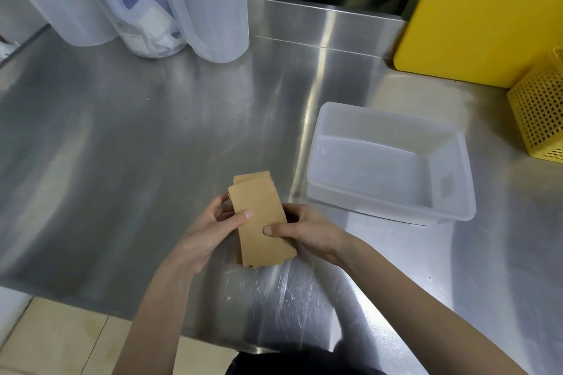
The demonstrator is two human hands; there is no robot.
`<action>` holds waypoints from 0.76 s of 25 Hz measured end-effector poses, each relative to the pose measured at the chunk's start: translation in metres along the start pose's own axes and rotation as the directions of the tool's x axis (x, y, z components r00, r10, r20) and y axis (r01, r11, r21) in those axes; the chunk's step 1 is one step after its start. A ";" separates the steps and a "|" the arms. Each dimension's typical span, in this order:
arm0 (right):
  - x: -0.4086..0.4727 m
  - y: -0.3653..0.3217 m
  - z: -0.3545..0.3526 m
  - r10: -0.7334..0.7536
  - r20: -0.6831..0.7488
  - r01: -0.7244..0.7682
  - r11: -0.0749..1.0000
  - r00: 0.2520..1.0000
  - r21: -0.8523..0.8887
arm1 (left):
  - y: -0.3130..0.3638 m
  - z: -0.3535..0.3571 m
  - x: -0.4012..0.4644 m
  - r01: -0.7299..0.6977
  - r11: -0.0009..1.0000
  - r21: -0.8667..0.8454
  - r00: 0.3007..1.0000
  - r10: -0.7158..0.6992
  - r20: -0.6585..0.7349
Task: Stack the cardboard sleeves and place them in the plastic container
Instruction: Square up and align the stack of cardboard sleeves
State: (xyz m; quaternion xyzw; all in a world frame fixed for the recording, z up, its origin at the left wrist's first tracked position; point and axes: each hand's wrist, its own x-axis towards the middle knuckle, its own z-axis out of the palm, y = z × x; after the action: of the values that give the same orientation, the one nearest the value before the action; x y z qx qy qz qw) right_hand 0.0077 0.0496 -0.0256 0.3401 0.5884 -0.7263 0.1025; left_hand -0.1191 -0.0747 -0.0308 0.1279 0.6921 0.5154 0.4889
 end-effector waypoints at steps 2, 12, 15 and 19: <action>-0.005 0.003 -0.002 -0.019 0.014 0.019 1.000 1.000 -0.011 | -0.002 0.002 -0.005 -0.033 0.999 0.010 0.999 0.033 0.029; -0.049 0.023 -0.021 -0.179 -0.126 0.173 0.983 0.976 -0.053 | 0.008 0.034 -0.025 -0.163 0.986 0.033 0.974 0.155 0.168; -0.067 0.034 -0.035 -0.232 -0.208 0.227 0.973 0.950 -0.047 | 0.013 0.055 -0.025 -0.196 0.977 0.082 0.957 0.172 0.234; -0.093 0.055 -0.056 -0.287 -0.309 0.289 0.956 0.907 -0.038 | 0.014 0.089 -0.022 -0.227 0.960 0.164 0.927 0.161 0.340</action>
State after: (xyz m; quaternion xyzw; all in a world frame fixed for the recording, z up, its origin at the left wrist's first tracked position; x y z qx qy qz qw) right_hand 0.1282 0.0622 -0.0158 0.3601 0.6379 -0.6732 -0.1011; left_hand -0.0408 -0.0313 -0.0064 0.3271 0.6347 0.4613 0.5267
